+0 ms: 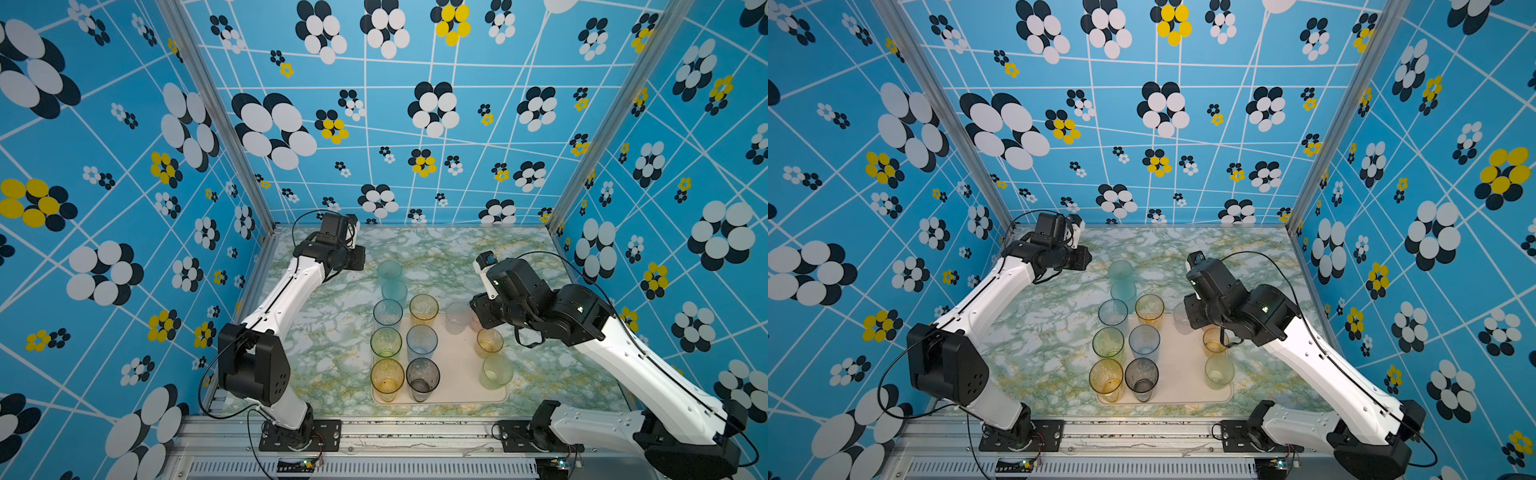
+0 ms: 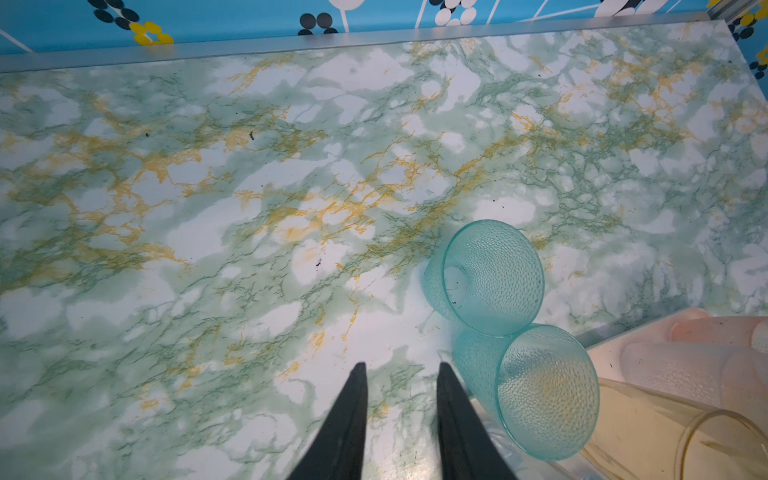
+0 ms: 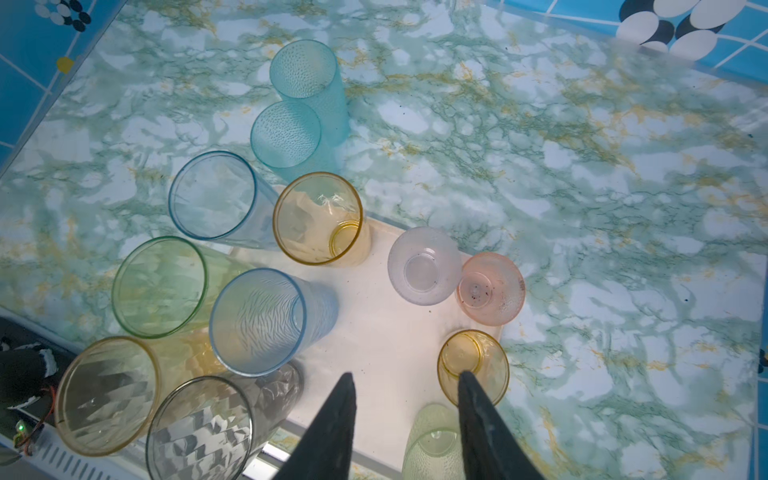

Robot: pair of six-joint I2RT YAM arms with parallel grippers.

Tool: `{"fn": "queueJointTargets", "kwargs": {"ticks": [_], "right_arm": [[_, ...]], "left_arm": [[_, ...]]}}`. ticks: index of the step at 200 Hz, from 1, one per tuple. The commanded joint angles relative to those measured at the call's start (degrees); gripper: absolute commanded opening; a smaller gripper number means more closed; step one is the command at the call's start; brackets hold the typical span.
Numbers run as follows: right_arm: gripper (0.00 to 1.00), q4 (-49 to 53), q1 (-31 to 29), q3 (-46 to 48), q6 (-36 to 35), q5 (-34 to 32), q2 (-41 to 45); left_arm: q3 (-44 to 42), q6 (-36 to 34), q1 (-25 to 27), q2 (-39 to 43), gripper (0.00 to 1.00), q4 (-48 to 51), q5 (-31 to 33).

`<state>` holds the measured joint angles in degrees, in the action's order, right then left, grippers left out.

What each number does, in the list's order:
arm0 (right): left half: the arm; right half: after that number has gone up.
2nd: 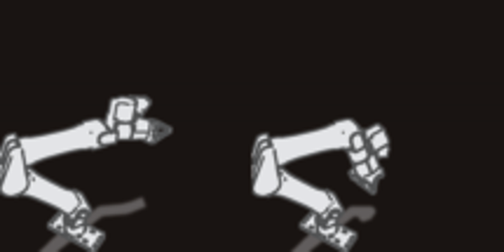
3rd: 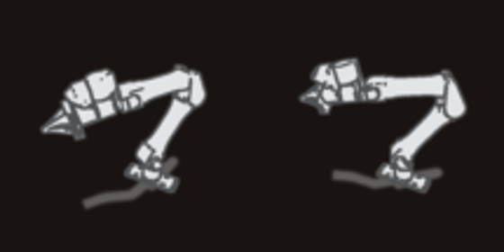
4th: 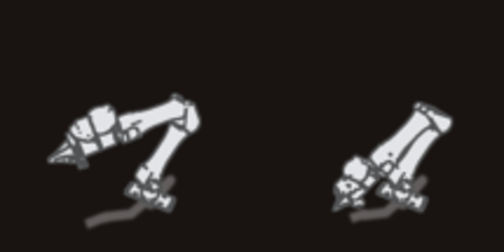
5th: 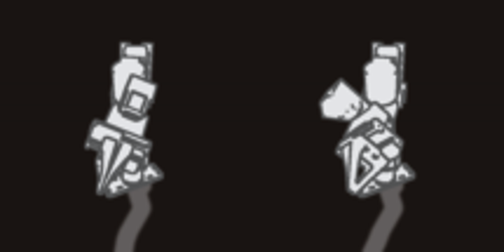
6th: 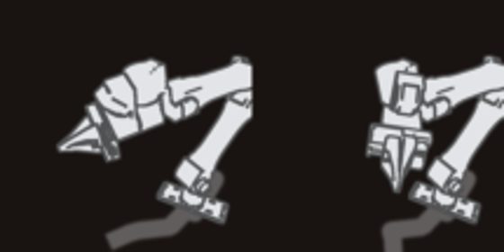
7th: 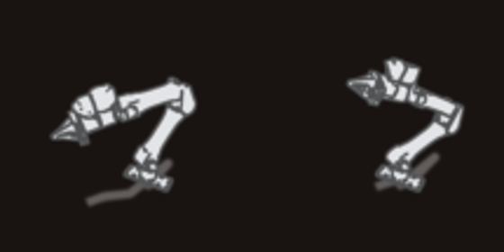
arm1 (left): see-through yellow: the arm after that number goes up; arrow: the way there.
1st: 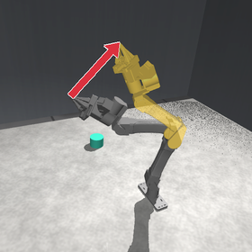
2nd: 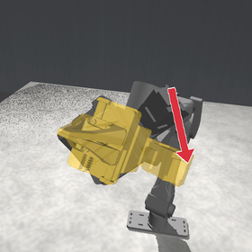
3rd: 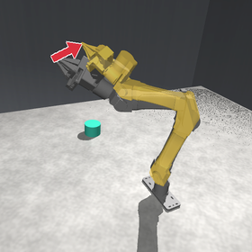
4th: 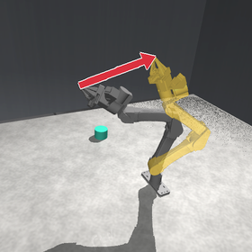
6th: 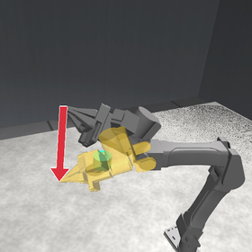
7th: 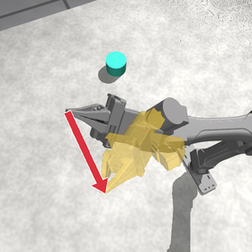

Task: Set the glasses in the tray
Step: 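Raise the right gripper away while the left gripper reaches toward the teal cups, then lower and close the left gripper on the nearer teal frosted cup's rim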

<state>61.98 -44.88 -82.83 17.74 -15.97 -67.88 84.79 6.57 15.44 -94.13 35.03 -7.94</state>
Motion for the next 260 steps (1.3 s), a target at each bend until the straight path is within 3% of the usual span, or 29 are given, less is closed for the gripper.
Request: {"fn": "queueJointTargets", "kwargs": {"ticks": [1, 129, 260], "right_arm": [[0.44, -1.45, 2.22, -2.32, -3.65, 1.9, -1.82], [0.45, -3.57, 8.74, -3.0, -7.27, 7.68, -6.3], [0.45, -5.37, 10.08, -1.05, -7.89, 9.81, -6.81]], "left_arm": [[3.34, -1.29, 1.12, -3.54, 0.33, 3.23, -1.44], [17.38, -4.41, 4.69, -21.01, 0.31, 8.18, 2.74], [22.13, -6.39, 7.06, -26.23, 0.24, 10.63, 6.36]]}}
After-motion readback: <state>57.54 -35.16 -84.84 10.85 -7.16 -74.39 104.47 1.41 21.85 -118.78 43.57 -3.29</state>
